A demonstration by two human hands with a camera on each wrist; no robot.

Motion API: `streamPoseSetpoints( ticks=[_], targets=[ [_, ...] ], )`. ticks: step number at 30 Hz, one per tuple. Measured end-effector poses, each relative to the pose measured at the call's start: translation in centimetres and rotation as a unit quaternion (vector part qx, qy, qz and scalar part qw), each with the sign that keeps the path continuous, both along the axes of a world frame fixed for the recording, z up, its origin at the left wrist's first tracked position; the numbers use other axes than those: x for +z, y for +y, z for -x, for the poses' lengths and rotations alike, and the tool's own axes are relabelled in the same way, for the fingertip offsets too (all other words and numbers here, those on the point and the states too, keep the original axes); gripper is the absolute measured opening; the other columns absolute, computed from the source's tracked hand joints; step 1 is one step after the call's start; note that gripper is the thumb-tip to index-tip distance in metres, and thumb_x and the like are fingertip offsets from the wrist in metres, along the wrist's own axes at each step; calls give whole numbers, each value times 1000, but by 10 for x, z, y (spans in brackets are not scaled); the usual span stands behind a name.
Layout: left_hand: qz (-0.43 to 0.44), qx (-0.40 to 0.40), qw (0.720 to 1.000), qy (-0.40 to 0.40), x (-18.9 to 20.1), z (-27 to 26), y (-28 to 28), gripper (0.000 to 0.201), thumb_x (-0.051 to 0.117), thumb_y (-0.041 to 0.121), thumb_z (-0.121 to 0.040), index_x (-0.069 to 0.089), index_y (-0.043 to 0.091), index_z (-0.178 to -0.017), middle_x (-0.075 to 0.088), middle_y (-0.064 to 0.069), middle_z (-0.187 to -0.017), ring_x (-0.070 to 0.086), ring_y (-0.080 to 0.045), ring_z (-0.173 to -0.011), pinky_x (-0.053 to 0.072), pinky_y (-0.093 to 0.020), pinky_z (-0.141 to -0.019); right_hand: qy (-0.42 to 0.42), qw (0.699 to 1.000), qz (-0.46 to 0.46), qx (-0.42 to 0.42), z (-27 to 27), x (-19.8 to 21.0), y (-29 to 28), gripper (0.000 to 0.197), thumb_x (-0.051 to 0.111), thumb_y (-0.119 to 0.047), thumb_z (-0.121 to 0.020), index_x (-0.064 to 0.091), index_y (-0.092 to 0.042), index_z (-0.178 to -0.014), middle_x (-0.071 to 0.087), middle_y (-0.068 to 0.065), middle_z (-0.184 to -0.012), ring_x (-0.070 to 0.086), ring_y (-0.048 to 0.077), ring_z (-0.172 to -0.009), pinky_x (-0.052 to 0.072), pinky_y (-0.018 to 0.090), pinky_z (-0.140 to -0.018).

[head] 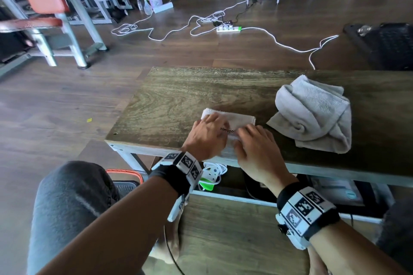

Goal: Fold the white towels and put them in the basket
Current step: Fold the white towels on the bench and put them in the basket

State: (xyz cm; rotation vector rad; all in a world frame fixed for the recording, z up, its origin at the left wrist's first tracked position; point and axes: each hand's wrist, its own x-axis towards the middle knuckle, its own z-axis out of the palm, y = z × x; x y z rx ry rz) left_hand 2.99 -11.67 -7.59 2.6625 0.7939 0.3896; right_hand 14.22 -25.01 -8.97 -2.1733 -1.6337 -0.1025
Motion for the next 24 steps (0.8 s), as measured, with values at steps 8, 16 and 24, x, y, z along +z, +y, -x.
streamPoseSetpoints(
  ticks=[8, 16, 24],
  targets=[
    [-39, 11, 992, 118, -26, -6, -6, 59, 10, 43, -99, 11, 26, -156, 5, 7, -164, -3, -13, -151, 2, -45, -122, 58, 992, 107, 11, 7, -21, 23, 66, 14, -38, -98, 10, -14, -160, 4, 2, -169, -3, 14, -155, 6, 42, -126],
    [2, 46, 996, 79, -34, -2, 4, 54, 17, 51, -100, 9, 41, -153, 3, 13, -163, -2, -7, -150, 10, -49, -121, 77, 987, 136, -29, 3, -25, 24, 60, 6, -44, -103, 1, -26, -160, -11, -12, -167, -15, 2, -151, -2, 50, -124],
    [27, 91, 994, 60, -38, -2, 8, 50, 17, 46, -102, 11, 46, -152, 4, 13, -163, -3, -11, -151, 9, -49, -121, 78, 984, 156, -33, -3, -26, 16, 60, 4, -47, -103, -4, -28, -159, -15, -15, -166, -15, 0, -150, 0, 52, -124]
  ],
)
